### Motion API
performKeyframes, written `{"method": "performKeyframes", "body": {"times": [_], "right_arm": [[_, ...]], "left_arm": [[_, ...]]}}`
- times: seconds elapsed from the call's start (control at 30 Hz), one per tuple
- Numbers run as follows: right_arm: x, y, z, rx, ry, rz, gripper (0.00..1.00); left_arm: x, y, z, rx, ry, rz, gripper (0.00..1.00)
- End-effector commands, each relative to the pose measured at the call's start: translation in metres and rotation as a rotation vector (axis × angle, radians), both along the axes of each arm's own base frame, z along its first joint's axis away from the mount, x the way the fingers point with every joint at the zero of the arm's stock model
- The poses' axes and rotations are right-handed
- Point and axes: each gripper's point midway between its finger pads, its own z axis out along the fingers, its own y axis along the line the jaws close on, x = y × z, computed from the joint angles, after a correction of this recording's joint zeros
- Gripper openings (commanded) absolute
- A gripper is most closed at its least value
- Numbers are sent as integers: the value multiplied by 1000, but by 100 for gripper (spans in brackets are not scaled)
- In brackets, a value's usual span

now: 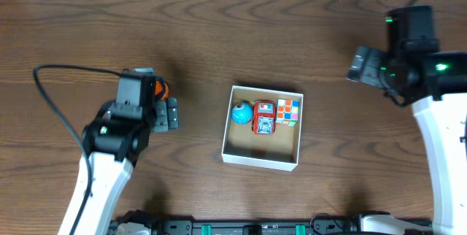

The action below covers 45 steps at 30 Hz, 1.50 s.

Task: Pack container
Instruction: 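Lower the ball into the box's left side and open the right gripper, then reach the left gripper to the orange cap and grasp it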

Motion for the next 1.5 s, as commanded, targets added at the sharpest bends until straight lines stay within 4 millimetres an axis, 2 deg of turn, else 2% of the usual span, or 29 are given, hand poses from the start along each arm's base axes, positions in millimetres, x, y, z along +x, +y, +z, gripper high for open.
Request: {"method": "performKeyframes", "body": {"times": [0.0,0.13,0.27,0.43,0.53,0.67,0.93,1.33,1.47], "right_arm": [[-8,-12,-17,65,64,-34,99],[-17,-23,-34,62,116,-38,99],[-25,-23,-54,52,175,-6,99],[-32,-23,-76,46,220,8,99],[-34,-23,-83,47,230,7,99],[-35,-25,-88,43,237,17,99],[-35,-25,-90,40,241,23,99],[-35,-26,-90,40,239,21,99],[-35,-26,-90,40,239,21,99]], "left_arm": [[23,-2,6,-21,8,8,98],[56,3,6,-12,44,1,98],[89,16,-1,-5,72,33,98],[113,17,-38,-93,141,-14,98],[118,26,-65,-93,200,10,98],[124,27,-99,-87,259,0,98],[125,27,-144,-88,343,5,98],[114,28,-166,-86,421,10,100],[114,28,-166,-86,421,9,87]]}}
